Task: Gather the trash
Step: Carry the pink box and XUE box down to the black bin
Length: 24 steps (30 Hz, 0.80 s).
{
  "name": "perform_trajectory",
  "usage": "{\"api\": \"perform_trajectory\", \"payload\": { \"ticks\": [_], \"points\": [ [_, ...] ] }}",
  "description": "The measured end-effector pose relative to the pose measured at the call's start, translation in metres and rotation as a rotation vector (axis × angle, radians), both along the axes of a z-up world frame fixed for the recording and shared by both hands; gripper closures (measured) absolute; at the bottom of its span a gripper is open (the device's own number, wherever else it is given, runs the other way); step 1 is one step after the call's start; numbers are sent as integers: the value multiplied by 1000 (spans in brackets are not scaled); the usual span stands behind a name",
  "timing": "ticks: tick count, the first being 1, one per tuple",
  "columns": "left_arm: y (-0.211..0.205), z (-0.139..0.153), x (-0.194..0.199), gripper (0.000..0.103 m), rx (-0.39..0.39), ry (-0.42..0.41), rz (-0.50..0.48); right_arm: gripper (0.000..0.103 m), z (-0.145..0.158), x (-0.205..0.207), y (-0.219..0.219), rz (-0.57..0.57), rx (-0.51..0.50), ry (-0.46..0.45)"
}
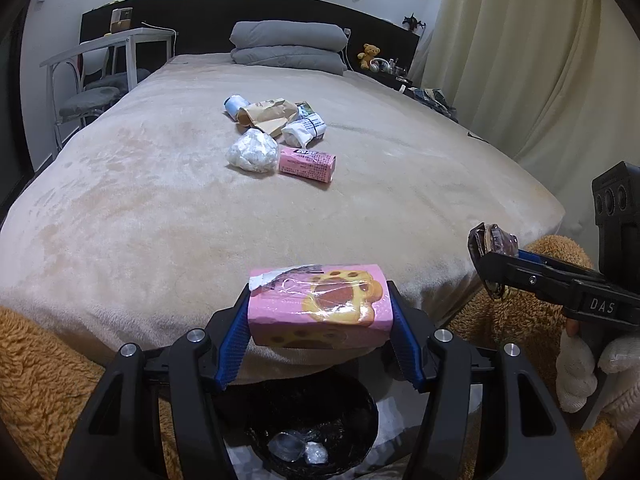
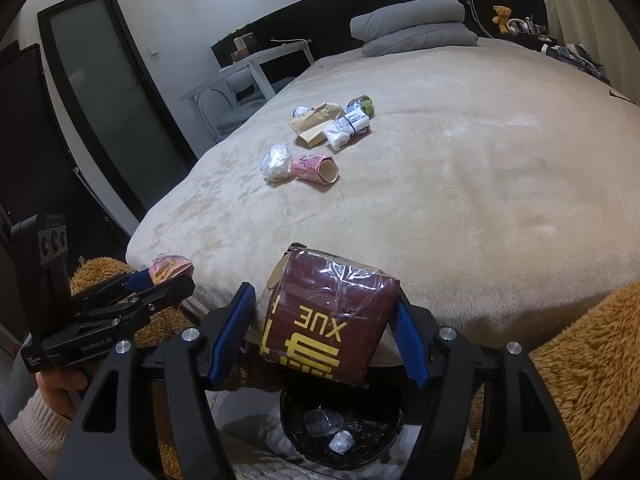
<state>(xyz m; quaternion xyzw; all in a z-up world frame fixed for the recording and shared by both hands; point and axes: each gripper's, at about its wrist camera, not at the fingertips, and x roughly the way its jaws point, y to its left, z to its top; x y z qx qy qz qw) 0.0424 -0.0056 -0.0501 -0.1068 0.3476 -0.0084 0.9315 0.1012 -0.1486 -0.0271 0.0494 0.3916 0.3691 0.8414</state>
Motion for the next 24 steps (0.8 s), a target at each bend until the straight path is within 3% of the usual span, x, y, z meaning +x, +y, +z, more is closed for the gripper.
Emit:
{"api": "perform_trajectory", "payload": {
  "ticks": [7, 18, 24],
  "points": [
    [-13, -8, -8, 42, 2, 44, -19, 37, -10, -12, 1, 19, -31, 14],
    [-23, -35, -9, 42, -32, 173, -39, 37, -37, -11, 4, 41, -54, 153],
    [-24, -60, 3, 42, -43, 305, -64, 37, -51, -4, 9, 43, -79, 231]
  ]
}}
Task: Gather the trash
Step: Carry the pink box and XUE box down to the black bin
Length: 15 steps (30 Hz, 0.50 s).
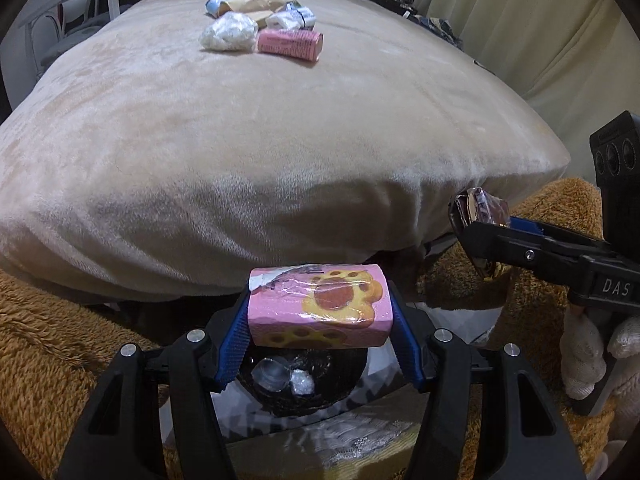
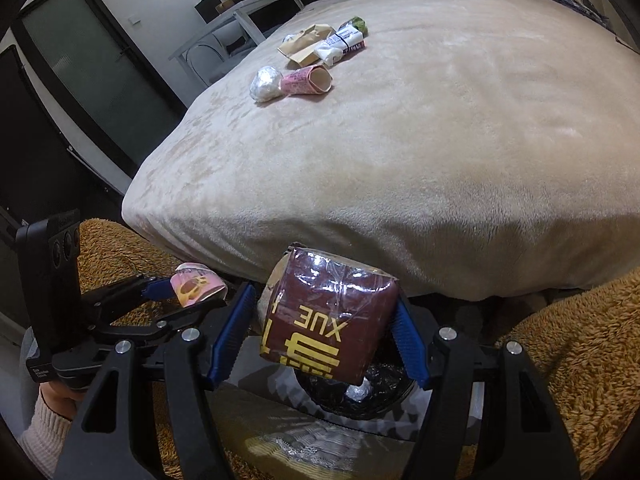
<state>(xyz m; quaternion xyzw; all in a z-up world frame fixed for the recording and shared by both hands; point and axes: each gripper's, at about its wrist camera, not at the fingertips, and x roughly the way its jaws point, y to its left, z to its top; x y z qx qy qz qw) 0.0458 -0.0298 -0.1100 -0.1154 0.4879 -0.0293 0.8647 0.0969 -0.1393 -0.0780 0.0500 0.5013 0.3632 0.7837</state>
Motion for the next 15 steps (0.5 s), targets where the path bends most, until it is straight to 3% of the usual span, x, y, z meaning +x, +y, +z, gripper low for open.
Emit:
{"api": "perform_trajectory", "payload": {
  "ticks": [15],
  "points": [
    [-4, -39, 15, 42, -1, 190, -34, 37, -43, 18, 15, -12, -84, 206]
  ]
}}
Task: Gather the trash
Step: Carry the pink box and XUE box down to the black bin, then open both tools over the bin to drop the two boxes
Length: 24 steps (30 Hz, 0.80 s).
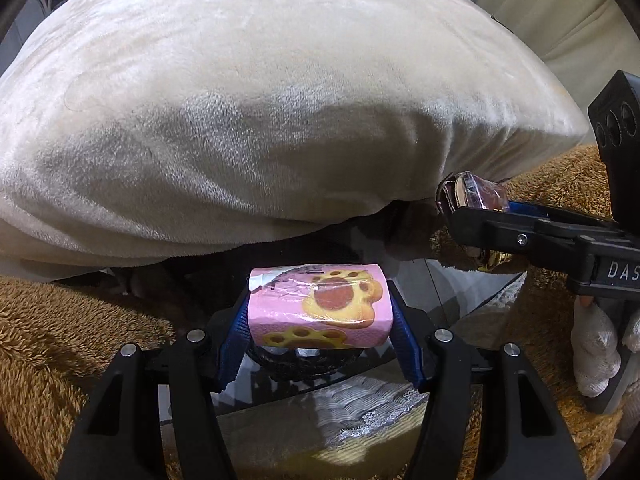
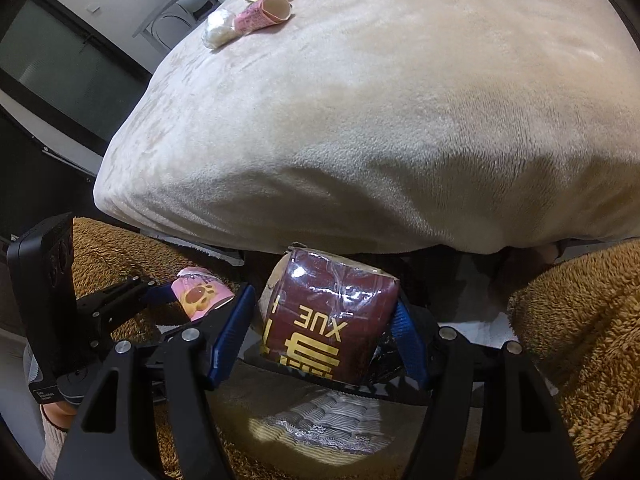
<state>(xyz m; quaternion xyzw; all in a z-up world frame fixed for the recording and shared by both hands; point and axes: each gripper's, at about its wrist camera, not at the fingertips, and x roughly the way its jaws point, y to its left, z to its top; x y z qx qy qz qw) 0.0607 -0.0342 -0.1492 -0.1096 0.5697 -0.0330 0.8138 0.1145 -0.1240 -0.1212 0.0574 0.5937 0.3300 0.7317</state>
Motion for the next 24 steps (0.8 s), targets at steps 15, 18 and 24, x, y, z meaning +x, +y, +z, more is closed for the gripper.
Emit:
{"api": "perform_trajectory", "payload": {
  "ticks": [15, 18, 24],
  "points": [
    [-5, -25, 10, 42, -2, 126, -16, 37, -29, 9, 8, -7, -60, 124],
    [-6, -25, 8, 42, 1, 127, -18, 37, -28, 9, 8, -4, -58, 124],
    [-4, -25, 10, 41, -5, 136, -13, 36, -28, 10, 8, -7, -40, 138]
  ]
}}
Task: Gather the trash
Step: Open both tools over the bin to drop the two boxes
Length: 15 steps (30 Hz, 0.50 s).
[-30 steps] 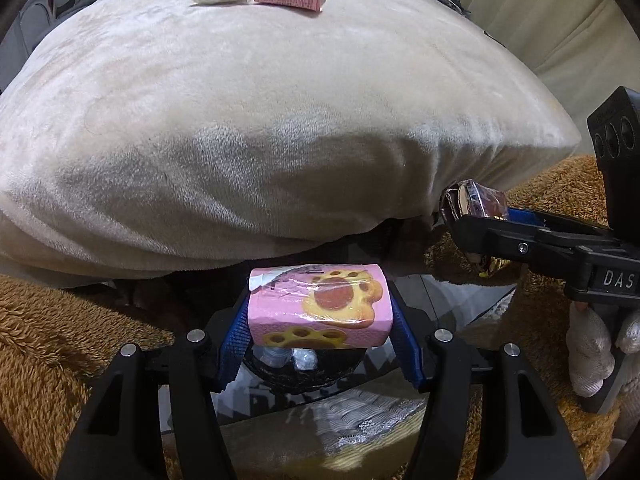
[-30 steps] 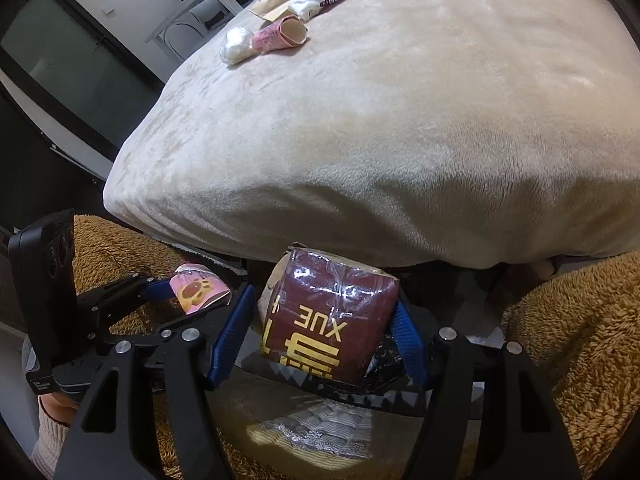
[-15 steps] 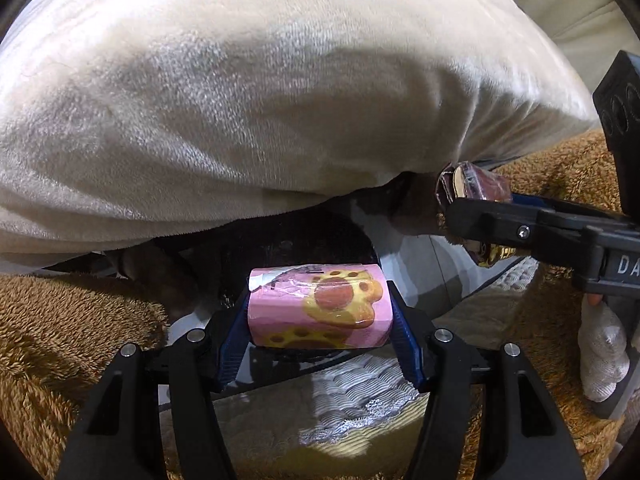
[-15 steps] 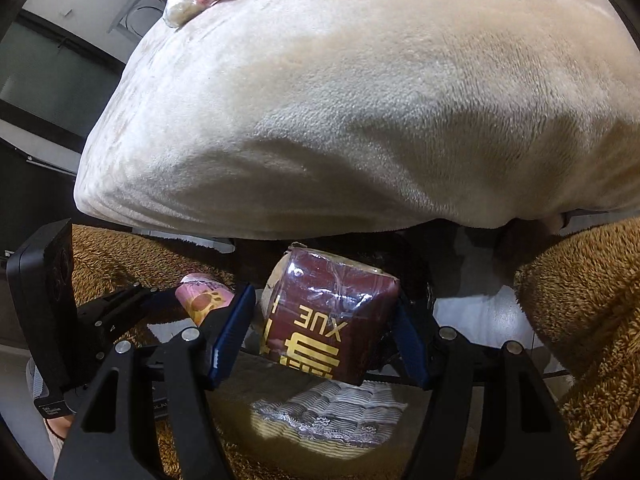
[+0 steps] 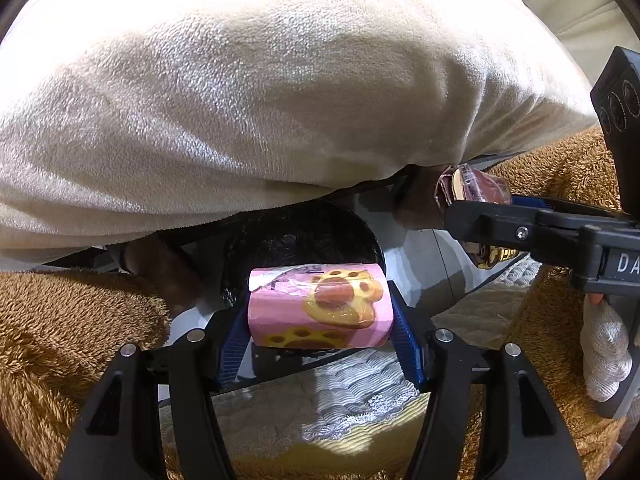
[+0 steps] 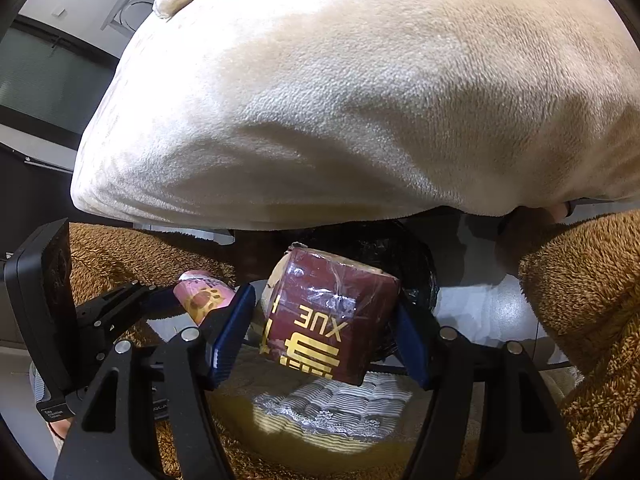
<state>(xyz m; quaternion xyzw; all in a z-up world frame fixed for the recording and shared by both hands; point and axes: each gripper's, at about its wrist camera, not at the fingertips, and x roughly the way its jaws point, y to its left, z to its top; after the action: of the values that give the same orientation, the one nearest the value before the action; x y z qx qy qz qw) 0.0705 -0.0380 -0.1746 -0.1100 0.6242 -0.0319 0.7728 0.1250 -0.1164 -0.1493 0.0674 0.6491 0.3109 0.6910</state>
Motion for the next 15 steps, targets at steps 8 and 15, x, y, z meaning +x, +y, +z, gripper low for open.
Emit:
{"api": "perform_trajectory", "payload": {
  "ticks": [8, 15],
  "points": [
    [5, 2, -1, 32, 10, -14, 15, 31, 2, 0, -1, -9, 13, 0],
    [6, 14, -4, 32, 22, -60, 34, 31, 10, -3, -1, -5, 29, -28]
  ]
}}
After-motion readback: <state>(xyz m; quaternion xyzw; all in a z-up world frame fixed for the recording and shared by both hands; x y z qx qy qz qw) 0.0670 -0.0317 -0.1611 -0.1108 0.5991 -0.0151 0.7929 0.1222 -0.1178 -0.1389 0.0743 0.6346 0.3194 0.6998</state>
